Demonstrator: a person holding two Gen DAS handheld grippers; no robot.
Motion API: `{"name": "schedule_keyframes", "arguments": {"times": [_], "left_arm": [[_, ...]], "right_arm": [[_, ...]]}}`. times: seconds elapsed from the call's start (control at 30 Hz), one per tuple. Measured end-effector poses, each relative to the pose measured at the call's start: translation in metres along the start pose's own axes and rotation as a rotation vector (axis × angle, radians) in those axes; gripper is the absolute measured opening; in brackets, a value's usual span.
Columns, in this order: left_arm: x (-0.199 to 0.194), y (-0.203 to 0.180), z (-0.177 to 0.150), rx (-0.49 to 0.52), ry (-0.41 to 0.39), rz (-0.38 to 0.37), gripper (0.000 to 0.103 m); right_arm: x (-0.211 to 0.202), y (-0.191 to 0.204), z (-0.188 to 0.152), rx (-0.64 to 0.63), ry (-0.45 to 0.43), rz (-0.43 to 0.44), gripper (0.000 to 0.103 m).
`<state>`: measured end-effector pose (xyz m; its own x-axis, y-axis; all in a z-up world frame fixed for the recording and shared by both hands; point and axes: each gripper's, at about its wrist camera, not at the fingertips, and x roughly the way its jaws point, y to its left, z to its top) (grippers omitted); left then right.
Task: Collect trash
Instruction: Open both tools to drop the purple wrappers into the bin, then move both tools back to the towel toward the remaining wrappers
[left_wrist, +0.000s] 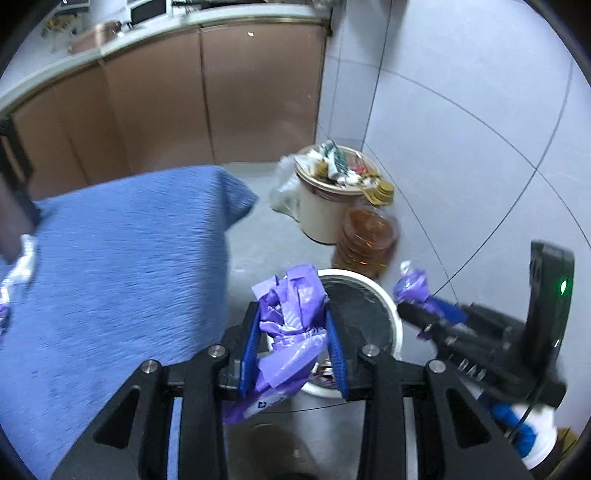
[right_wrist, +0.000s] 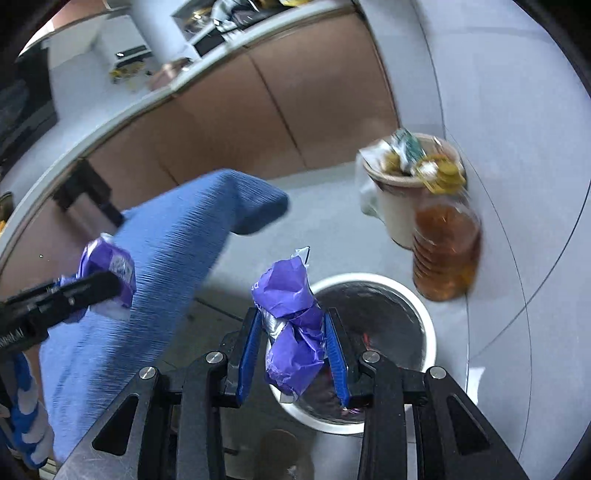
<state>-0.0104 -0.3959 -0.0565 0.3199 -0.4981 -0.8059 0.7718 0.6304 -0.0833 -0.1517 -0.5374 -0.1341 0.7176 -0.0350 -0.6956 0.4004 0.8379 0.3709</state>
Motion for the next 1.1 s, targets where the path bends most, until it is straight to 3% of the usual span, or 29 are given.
{"name": "schedule_keyframes", "arguments": {"times": [0.17,0.3,0.37,0.77,1.1], "left_arm": [[0.037,-0.007,0.011,-0.048,0.041,-0.077,0.054],[0.046,-0.006,0.015,-0.079,0.053,-0.113,0.055],[0.048,-0.009,0.016,-0.078,0.048,-0.114,0.055],[0.015,0.010,0.010,-0.111,-0.009,-0.080,0.055],[-0.048,0.055,-0.010,-0.145,-0.105,-0.007,0.055]], "right_arm": [[0.027,-0.021,-0.005,0.034,0.052,-0.046,0.034],[0.039,-0.033,-0.006,0.058,0.070,-0.083,0.052],[0.041,-0.038,-0.006,0.073,0.068,-0.086,0.053],[0.020,-0.036,-0.001,0.098,0.030,-0.095,0.058],[-0.009,0.028,0.016,-0.011,-0.028,-0.045,0.060]]}}
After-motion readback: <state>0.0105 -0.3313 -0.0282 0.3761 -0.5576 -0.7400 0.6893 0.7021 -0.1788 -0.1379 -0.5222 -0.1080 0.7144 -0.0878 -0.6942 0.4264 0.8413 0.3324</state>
